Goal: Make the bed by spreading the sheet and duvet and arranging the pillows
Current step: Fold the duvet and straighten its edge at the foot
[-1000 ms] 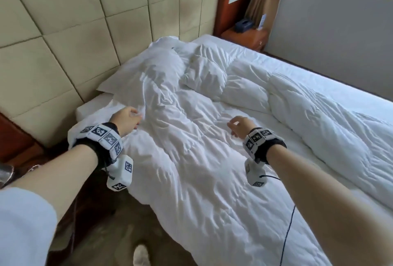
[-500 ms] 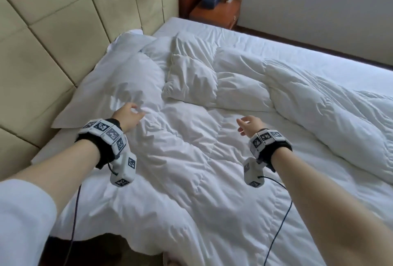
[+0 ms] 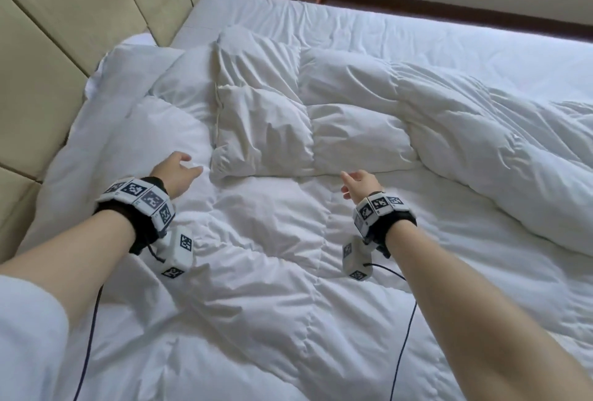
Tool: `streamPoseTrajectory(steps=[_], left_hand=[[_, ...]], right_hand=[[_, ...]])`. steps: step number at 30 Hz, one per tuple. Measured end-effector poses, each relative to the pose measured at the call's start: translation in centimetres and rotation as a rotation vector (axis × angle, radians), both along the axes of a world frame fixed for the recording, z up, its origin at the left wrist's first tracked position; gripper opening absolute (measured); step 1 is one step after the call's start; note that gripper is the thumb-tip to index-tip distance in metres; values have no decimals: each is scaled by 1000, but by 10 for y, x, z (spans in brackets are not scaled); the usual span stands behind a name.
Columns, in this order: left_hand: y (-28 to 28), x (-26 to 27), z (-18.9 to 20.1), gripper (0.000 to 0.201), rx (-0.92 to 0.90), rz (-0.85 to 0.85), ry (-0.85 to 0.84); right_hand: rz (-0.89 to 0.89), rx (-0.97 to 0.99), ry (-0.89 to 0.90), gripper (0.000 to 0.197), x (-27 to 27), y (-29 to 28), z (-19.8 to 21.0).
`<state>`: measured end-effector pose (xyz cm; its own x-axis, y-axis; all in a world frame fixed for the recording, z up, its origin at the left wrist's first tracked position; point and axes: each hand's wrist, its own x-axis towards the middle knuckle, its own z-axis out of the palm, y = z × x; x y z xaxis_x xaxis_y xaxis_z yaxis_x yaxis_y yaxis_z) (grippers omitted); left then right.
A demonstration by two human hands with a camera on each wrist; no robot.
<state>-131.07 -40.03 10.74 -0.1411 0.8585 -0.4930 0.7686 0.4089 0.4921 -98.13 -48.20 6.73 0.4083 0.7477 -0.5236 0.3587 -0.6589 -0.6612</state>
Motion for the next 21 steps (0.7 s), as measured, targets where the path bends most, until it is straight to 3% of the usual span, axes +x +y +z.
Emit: streamPoseTrajectory(steps=[9, 13, 16, 19, 21], left_hand=[[85, 16, -83, 72, -134, 10, 16], [107, 22, -114, 81, -138, 49, -192], [118, 34, -125, 69, -121, -41, -208], [125, 36, -126, 31, -56, -181, -60], [130, 27, -123, 13, 4, -211, -32]], right_hand=[[-401, -105, 176, 48, 15, 46, -60], [-549, -125, 246, 57, 19, 69, -81], [-610, -144, 255, 74, 26, 86, -109], [-632, -196, 225, 116, 38, 102, -160], [-620, -268, 204, 133, 45, 111, -195]])
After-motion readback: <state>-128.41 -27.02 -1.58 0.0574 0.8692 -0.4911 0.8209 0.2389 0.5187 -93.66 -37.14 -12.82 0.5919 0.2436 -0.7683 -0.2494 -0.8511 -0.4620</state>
